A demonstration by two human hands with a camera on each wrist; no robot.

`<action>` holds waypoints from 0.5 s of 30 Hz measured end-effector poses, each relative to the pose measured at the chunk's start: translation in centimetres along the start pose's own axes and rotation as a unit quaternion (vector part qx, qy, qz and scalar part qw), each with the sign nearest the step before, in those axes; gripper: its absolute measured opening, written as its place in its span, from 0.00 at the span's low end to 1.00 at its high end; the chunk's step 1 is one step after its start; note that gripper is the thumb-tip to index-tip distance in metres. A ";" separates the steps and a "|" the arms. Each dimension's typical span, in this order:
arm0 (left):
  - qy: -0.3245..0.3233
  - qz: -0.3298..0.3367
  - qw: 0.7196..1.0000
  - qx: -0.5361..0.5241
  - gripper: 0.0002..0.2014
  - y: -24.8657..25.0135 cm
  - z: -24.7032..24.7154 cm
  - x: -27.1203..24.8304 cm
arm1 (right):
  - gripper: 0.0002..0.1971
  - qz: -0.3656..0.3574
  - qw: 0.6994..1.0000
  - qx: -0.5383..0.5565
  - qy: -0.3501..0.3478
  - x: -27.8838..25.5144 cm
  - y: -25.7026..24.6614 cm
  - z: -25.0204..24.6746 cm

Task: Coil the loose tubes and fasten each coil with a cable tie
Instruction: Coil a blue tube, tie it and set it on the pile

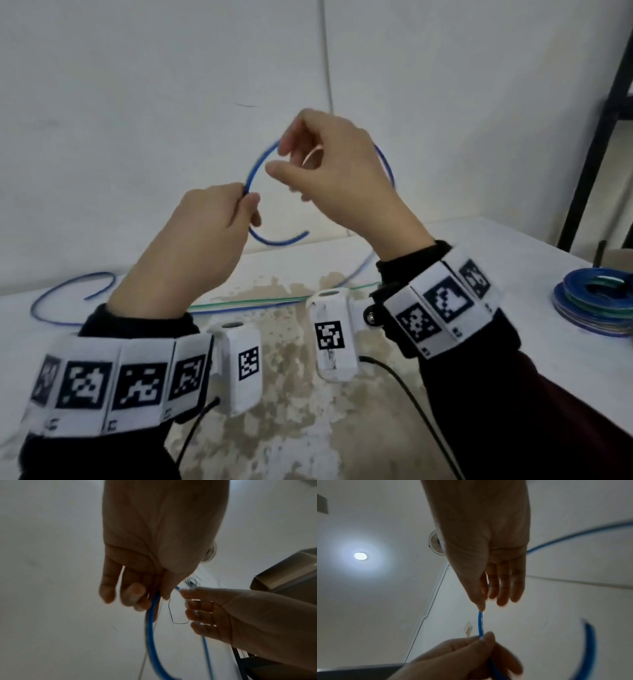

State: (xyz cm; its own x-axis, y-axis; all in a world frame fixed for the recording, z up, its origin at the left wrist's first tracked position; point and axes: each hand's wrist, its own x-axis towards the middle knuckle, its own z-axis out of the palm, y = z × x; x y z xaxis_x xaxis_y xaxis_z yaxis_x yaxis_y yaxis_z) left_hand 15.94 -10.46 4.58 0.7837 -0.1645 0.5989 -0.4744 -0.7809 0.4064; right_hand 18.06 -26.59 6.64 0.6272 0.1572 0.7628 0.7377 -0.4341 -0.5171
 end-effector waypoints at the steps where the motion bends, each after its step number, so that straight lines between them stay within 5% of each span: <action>1: -0.003 -0.001 1.000 0.026 0.18 0.0 -0.6 -0.3 | 0.08 -0.032 0.999 -0.036 0.020 -0.2 -0.5 0.2; 4: -0.016 -0.008 0.998 0.052 0.17 0.2 -1.7 -1.1 | 0.16 -0.075 0.982 -0.175 -0.017 -0.7 -1.2 1.3; 8: -0.031 -0.021 0.998 0.045 0.15 -0.1 -2.3 -1.1 | 0.11 -0.035 0.964 -0.260 -0.051 -0.5 -0.4 1.5; 15: -0.031 -0.043 0.999 -0.012 0.09 -1.0 -2.7 -1.2 | 0.12 -0.012 0.988 -0.136 -0.078 -0.7 0.2 -0.5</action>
State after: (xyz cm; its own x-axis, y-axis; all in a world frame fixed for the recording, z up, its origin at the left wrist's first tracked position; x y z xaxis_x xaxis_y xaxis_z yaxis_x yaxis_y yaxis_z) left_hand 14.40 -7.88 5.32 0.8449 -0.1343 0.5178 -0.4130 -0.7790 0.4719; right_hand 17.66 -27.27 6.16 0.6572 0.2951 0.6935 0.6710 -0.6482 -0.3600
